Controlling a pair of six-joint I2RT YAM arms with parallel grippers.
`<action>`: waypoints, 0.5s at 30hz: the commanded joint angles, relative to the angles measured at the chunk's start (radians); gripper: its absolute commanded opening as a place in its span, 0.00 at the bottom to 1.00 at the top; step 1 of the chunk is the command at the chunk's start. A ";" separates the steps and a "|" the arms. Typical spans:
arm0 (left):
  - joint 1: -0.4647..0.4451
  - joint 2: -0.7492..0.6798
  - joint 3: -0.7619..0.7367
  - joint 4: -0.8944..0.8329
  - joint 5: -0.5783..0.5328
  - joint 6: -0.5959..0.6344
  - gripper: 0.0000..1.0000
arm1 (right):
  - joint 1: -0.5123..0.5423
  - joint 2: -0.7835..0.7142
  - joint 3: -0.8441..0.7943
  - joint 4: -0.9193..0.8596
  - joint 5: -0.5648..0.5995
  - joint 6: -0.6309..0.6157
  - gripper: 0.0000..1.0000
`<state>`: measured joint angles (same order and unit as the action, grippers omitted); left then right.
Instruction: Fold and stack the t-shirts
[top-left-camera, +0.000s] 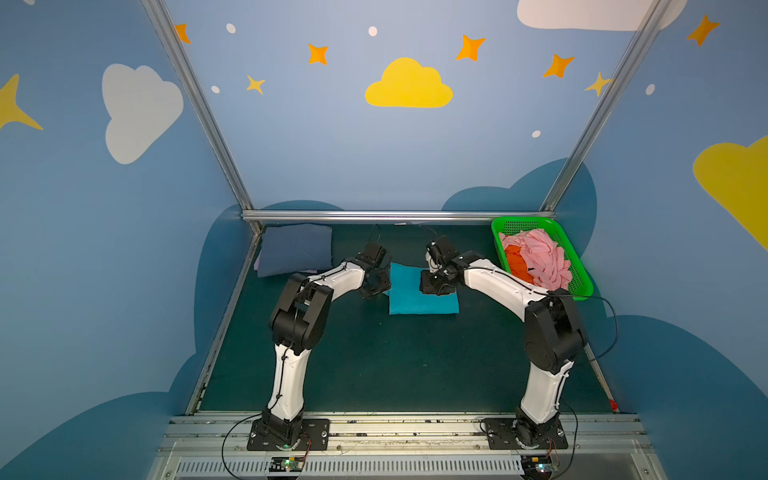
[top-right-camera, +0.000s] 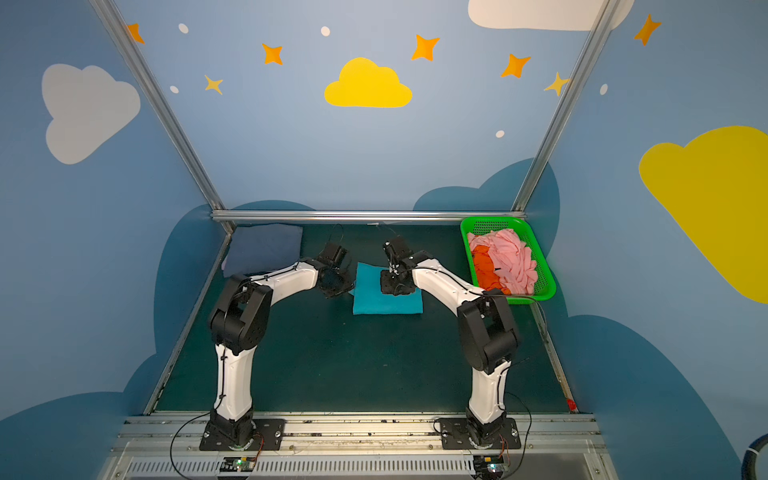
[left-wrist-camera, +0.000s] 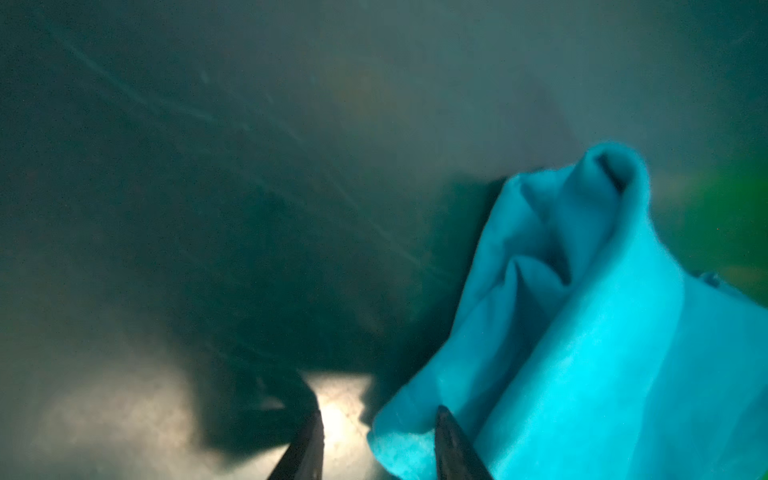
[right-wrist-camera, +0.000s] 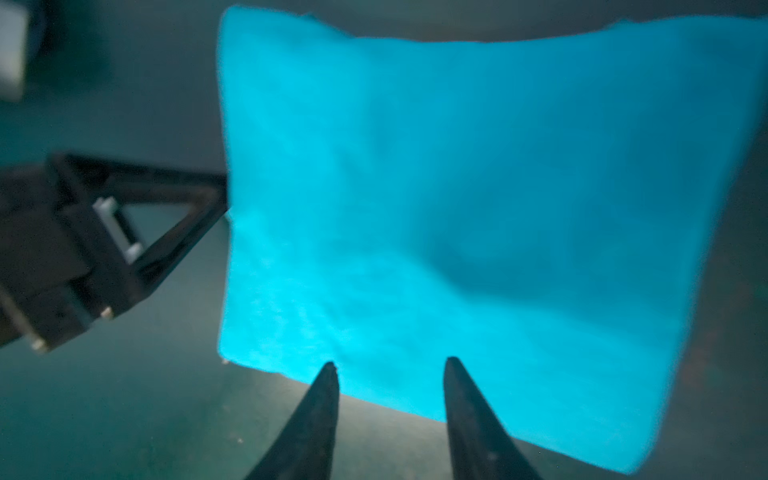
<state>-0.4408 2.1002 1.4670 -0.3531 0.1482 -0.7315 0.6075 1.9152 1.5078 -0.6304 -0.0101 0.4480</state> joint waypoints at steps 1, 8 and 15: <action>0.000 -0.002 -0.033 0.094 0.053 -0.036 0.45 | 0.036 0.069 0.061 -0.049 0.052 0.004 0.52; 0.033 -0.015 -0.156 0.296 0.176 -0.132 0.42 | 0.100 0.201 0.198 -0.055 0.053 0.015 0.60; 0.070 -0.020 -0.282 0.488 0.295 -0.241 0.08 | 0.129 0.244 0.229 -0.031 0.056 0.042 0.60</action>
<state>-0.3687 2.0747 1.2255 0.0731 0.3794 -0.9142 0.7246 2.1509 1.7168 -0.6556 0.0349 0.4686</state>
